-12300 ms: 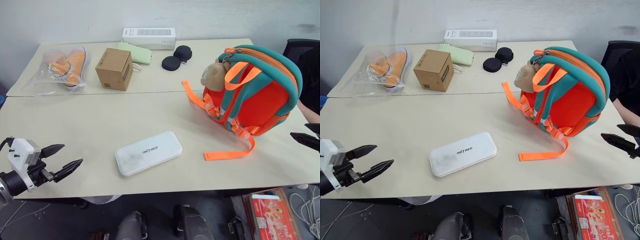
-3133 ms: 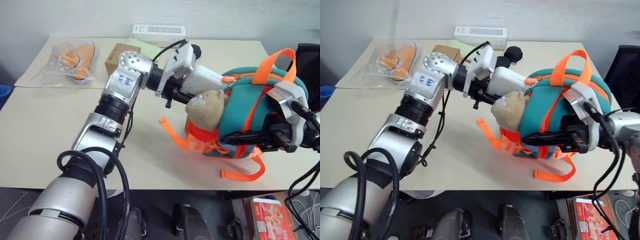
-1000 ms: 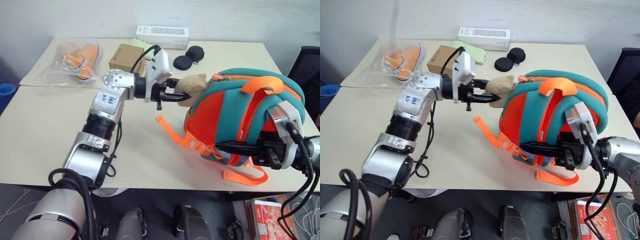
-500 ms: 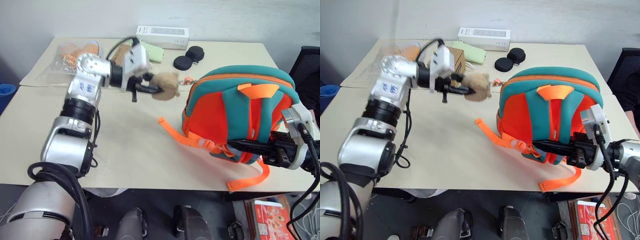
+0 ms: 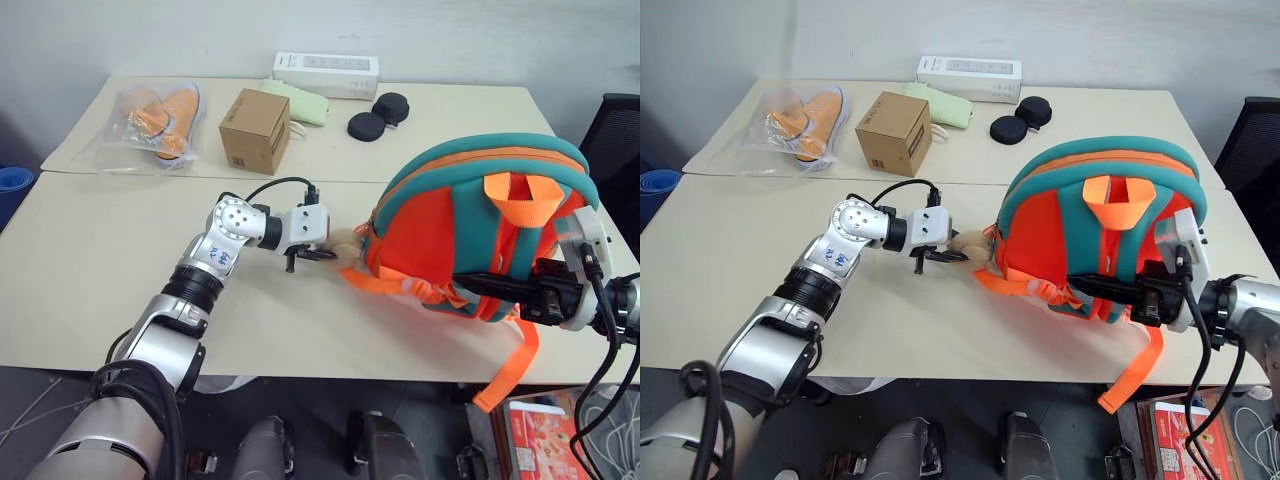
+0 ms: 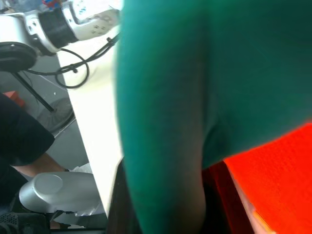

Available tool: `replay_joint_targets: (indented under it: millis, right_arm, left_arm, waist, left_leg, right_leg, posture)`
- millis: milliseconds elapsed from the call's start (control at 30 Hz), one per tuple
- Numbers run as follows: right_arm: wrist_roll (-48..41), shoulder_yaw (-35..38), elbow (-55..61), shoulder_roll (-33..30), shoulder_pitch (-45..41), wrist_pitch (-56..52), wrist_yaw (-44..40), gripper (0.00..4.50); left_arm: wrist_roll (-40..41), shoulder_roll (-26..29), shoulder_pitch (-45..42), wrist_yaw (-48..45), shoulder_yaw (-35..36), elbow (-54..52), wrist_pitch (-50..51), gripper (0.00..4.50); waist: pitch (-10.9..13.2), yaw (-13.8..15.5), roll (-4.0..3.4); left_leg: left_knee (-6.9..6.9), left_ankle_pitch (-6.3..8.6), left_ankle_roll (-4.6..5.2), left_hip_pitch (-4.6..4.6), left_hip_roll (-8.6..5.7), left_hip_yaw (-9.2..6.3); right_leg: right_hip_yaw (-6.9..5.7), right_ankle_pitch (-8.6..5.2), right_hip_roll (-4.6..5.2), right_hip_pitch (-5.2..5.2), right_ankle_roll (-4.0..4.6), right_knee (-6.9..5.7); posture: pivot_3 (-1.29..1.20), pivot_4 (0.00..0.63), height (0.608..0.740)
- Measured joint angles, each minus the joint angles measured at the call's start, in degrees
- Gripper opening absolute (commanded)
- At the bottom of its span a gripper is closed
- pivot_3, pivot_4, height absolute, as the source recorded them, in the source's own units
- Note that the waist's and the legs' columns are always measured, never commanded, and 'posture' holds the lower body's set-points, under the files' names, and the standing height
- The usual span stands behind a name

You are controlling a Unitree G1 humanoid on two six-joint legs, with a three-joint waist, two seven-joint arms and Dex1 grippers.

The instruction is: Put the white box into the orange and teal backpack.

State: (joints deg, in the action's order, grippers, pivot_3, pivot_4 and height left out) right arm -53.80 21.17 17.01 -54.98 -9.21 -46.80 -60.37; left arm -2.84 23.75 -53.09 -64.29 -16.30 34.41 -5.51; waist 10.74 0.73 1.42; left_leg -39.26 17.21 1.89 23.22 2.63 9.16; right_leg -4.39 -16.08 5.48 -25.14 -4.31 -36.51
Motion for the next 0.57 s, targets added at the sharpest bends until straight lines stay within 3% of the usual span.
replay_joint_targets:
  millis: [133, 233, 333, 467, 567]
  right_arm:
    - [2.06, -0.07, -7.41, -6.08, -0.38, -0.17, -5.84, 2.56]
    - [3.18, 3.77, -15.02, -12.86, 1.65, -0.54, -13.84, 3.64]
    - [5.94, 6.34, -24.27, -18.75, 1.72, 0.7, -20.93, 4.48]
    - [11.12, 6.48, -37.83, -21.99, -2.44, 6.2, -24.78, 4.48]
    - [13.44, 6.55, -43.92, -21.66, -4.99, 8.14, -24.28, 4.48]
  left_arm:
    - [7.38, 7.05, 7.33, -6.55, 4.03, -12.33, 13.54, 3.52]
    - [11.18, 14.76, 14.8, -10.35, 6.94, -20.02, 20.24, 4.47]
    - [15.05, 21.63, 21.34, -12.14, 11.83, -24.57, 25.7, 4.5]
    - [23.6, 29.41, 25.27, -11.14, 24.27, -31.76, 37.23, 4.5]
    - [28.93, 31.46, 27.16, -7.05, 33.71, -38.36, 43.87, 4.5]
  waist:
    - [0.0, -0.79, 0.0]
    - [0.0, -0.95, -0.03]
    - [0.0, -0.97, -0.02]
    - [0.0, -0.83, -0.02]
    - [-0.08, -0.92, -0.21]
  left_leg:
    - [0.04, -0.02, -0.05, 0.02, 0.06, 0.0]
    - [0.06, -0.02, -0.05, -0.01, 0.07, 0.01]
    - [0.04, -0.03, -0.06, -0.04, 0.08, 0.01]
    - [0.04, 0.05, -0.1, -0.03, 0.06, -0.06]
    - [0.05, 0.08, -0.14, -0.04, 0.05, -0.01]
  right_leg:
    - [-0.01, -0.01, -0.03, -0.03, 0.02, 0.0]
    - [0.01, -0.01, -0.04, -0.02, 0.02, 0.02]
    - [0.0, -0.02, 0.0, 0.0, 0.03, 0.03]
    - [-0.01, -0.04, 0.14, 0.02, 0.06, 0.08]
    - [0.04, -0.04, 0.16, 0.03, 0.07, 0.1]
  posture:
    - [0.0, 0.15, 0.74]
    - [0.0, 0.15, 0.74]
    - [0.0, 0.15, 0.74]
    - [0.0, 0.15, 0.74]
    - [0.0, 0.15, 0.74]
